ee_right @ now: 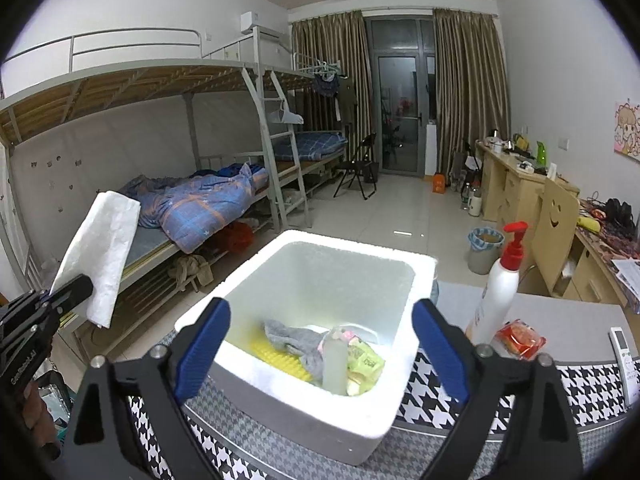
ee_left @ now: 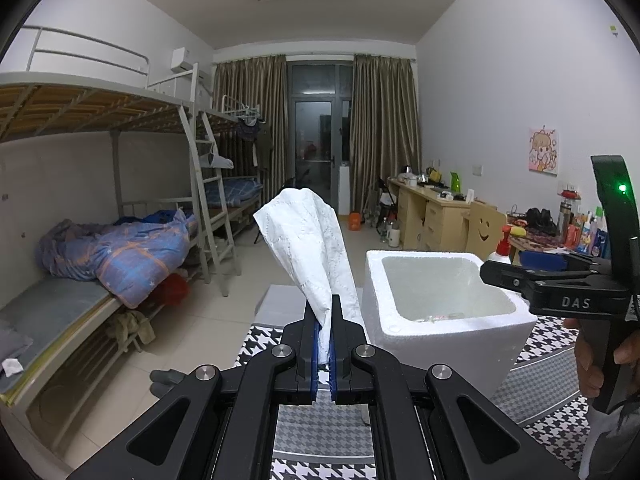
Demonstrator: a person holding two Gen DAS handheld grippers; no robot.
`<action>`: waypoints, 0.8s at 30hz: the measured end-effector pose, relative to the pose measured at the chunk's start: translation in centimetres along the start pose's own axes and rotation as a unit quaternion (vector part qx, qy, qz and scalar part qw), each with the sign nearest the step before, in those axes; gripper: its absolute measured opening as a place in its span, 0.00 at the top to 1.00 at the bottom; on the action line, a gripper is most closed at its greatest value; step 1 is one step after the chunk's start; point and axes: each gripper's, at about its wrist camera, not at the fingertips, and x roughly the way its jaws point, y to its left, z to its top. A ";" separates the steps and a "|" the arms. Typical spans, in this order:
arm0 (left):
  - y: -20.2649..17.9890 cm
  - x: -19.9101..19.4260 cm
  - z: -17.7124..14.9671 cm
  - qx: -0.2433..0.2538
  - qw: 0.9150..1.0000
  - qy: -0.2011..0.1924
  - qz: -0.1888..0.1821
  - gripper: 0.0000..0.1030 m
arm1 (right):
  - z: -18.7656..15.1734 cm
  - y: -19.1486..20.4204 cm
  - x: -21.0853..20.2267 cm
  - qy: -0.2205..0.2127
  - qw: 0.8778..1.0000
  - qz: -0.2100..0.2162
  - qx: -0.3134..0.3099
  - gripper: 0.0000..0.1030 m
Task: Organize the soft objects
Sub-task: 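Lower the foam stick into the box and open the right tool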
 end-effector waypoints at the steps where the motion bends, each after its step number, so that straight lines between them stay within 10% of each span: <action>1: 0.0 0.0 0.0 0.000 1.000 0.000 0.000 0.97 | 0.0 -0.1 -0.2 -0.002 1.000 0.002 0.002 0.05; 24: -0.9 1.3 1.8 0.009 1.000 0.000 -0.022 0.97 | -1.1 -2.1 -3.3 -0.021 0.999 -0.019 0.018 0.01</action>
